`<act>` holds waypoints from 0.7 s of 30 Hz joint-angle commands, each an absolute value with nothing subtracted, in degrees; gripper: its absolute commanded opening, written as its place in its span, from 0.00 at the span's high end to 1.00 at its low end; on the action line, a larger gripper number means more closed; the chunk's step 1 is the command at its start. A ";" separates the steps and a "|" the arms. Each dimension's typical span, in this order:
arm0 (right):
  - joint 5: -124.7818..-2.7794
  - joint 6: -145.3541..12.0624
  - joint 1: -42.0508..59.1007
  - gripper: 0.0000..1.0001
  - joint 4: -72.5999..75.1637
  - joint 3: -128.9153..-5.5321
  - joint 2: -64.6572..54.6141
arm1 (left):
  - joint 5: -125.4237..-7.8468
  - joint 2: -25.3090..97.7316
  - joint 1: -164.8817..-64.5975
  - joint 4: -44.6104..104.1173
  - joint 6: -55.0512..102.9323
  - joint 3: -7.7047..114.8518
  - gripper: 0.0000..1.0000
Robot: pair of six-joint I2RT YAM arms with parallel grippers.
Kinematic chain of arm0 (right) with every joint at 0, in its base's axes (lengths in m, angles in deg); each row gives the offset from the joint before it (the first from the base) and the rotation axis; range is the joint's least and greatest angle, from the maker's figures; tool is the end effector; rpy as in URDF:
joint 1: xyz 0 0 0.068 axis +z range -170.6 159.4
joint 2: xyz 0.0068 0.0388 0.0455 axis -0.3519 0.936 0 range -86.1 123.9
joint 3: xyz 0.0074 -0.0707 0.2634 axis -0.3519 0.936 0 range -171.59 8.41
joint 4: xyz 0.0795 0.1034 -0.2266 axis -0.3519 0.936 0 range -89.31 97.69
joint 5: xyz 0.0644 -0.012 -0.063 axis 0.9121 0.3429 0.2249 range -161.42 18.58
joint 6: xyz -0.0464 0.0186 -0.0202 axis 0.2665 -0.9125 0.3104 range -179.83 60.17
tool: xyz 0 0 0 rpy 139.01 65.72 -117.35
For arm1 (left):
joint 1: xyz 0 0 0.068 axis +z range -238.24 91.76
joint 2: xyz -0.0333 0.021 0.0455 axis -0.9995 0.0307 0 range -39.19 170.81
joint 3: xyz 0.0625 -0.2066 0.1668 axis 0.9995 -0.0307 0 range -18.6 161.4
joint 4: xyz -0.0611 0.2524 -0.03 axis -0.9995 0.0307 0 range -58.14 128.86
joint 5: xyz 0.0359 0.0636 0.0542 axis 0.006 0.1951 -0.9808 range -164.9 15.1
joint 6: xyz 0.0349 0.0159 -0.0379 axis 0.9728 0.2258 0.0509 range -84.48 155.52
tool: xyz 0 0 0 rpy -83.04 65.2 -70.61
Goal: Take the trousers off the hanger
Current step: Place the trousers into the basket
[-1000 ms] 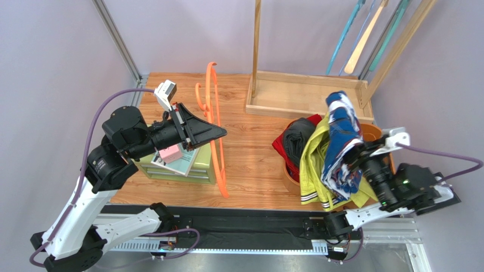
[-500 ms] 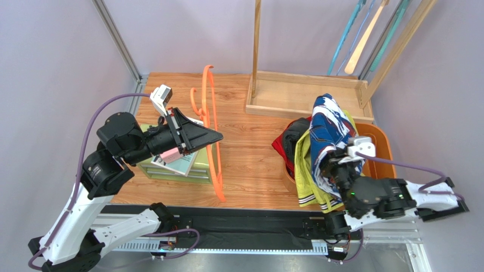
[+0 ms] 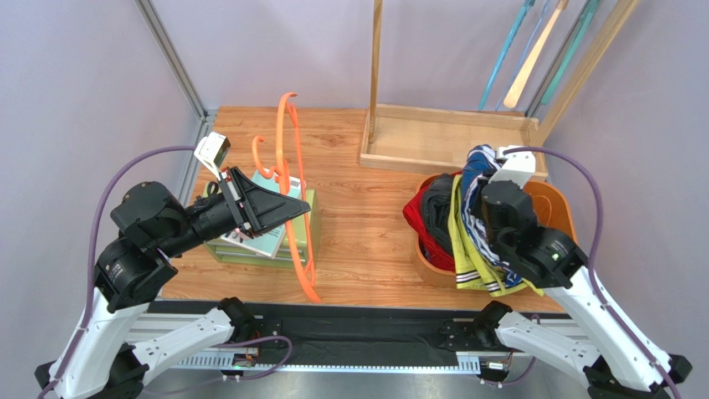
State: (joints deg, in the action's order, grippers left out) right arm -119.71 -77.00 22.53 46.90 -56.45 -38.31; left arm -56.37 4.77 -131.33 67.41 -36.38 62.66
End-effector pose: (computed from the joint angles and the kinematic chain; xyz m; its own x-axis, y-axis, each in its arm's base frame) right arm 0.1236 0.0794 0.3907 -0.3334 -0.0432 -0.9418 0.1248 0.9881 -0.0895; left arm 0.0625 -0.0740 0.4962 -0.8293 -0.4583 -0.3198 0.2944 0.1281 -0.9471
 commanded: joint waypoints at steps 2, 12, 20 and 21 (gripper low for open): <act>-98.81 -83.97 19.12 0.74 61.84 -54.52 -39.87 | -56.09 5.28 -131.31 65.78 -36.64 62.18 1.00; -92.52 -99.19 19.39 0.22 82.68 -65.04 -46.63 | -53.28 9.32 -131.22 62.97 -36.81 63.14 1.00; -77.61 -93.33 19.30 0.00 82.08 -74.90 -50.68 | -52.75 10.37 -131.31 61.74 -37.08 63.58 1.00; -76.10 -92.27 19.30 0.00 81.20 -75.95 -51.03 | -52.75 10.55 -131.22 61.57 -37.16 63.84 1.00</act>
